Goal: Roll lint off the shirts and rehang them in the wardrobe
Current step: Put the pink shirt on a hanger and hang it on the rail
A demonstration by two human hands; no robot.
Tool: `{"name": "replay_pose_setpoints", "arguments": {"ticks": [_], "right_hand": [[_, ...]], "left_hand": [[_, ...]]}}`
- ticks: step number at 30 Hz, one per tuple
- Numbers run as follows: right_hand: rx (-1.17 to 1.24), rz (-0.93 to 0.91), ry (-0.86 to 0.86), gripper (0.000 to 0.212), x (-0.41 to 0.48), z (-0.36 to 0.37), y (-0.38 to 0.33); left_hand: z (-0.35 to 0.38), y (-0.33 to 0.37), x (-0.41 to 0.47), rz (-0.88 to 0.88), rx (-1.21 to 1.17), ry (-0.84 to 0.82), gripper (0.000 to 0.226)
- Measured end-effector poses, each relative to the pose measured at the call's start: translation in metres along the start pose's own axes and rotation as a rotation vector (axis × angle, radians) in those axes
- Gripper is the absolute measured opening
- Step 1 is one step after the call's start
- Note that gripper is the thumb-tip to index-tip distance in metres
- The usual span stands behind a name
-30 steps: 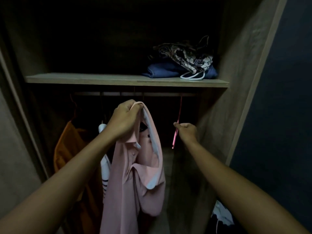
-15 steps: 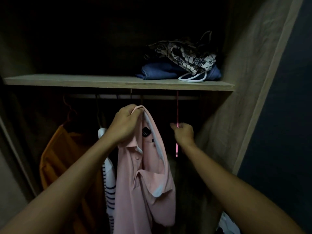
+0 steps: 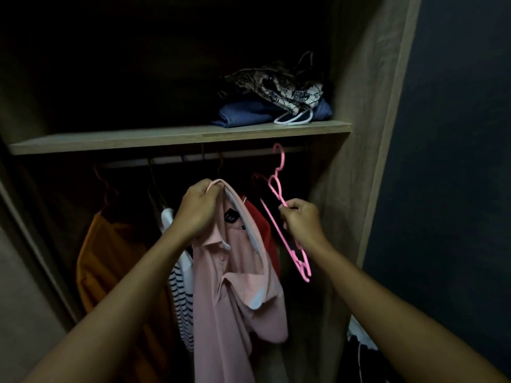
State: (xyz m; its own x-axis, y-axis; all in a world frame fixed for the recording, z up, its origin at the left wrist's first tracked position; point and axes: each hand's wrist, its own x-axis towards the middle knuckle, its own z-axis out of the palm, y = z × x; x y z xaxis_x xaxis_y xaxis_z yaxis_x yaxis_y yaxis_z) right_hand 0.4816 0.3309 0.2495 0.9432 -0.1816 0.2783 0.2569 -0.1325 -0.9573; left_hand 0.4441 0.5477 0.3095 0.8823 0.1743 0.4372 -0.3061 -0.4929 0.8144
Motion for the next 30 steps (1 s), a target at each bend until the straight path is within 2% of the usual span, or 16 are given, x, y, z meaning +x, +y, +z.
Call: {"name": "replay_pose_setpoints", "arguments": {"ticks": [4, 7, 10, 15, 17, 19, 21, 23, 26, 28, 30], "right_hand": [[-0.061, -0.052, 0.055, 0.005, -0.047, -0.008, -0.011], [-0.178, -0.101, 0.014, 0.022, -0.087, -0.015, -0.027], [-0.173, -0.104, -0.035, 0.032, -0.124, -0.02, -0.037], [-0.117, -0.106, 0.039, 0.018, -0.165, -0.026, -0.055], [-0.019, -0.069, 0.046, 0.026, -0.177, -0.025, -0.067], [0.173, -0.023, -0.023, 0.038, -0.19, -0.025, -0.085], [0.25, -0.012, -0.09, 0.048, -0.201, -0.026, -0.103], [0.166, -0.052, -0.076, 0.055, -0.207, -0.025, -0.114], [-0.076, -0.188, 0.045, 0.061, -0.212, -0.023, -0.117], [-0.095, -0.236, 0.069, 0.062, -0.213, -0.025, -0.118], [0.002, -0.231, 0.06, 0.061, -0.213, -0.027, -0.124]], "left_hand": [[-0.015, 0.006, -0.017, 0.036, 0.01, -0.054, 0.036], [-0.025, 0.008, -0.032, 0.033, -0.023, -0.087, 0.036], [-0.034, 0.014, -0.05, 0.037, -0.041, -0.115, 0.035], [-0.052, 0.027, -0.074, 0.071, -0.049, -0.132, 0.039], [-0.059, 0.032, -0.08, 0.064, -0.07, -0.128, 0.04], [-0.066, 0.038, -0.085, 0.06, -0.075, -0.13, 0.041], [-0.074, 0.044, -0.089, 0.068, -0.087, -0.151, 0.037], [-0.081, 0.05, -0.092, 0.081, -0.111, -0.17, 0.035], [-0.09, 0.062, -0.094, 0.114, -0.095, -0.192, 0.038], [-0.096, 0.069, -0.094, 0.13, -0.068, -0.183, 0.04], [-0.1, 0.074, -0.094, 0.122, -0.078, -0.184, 0.037]]}}
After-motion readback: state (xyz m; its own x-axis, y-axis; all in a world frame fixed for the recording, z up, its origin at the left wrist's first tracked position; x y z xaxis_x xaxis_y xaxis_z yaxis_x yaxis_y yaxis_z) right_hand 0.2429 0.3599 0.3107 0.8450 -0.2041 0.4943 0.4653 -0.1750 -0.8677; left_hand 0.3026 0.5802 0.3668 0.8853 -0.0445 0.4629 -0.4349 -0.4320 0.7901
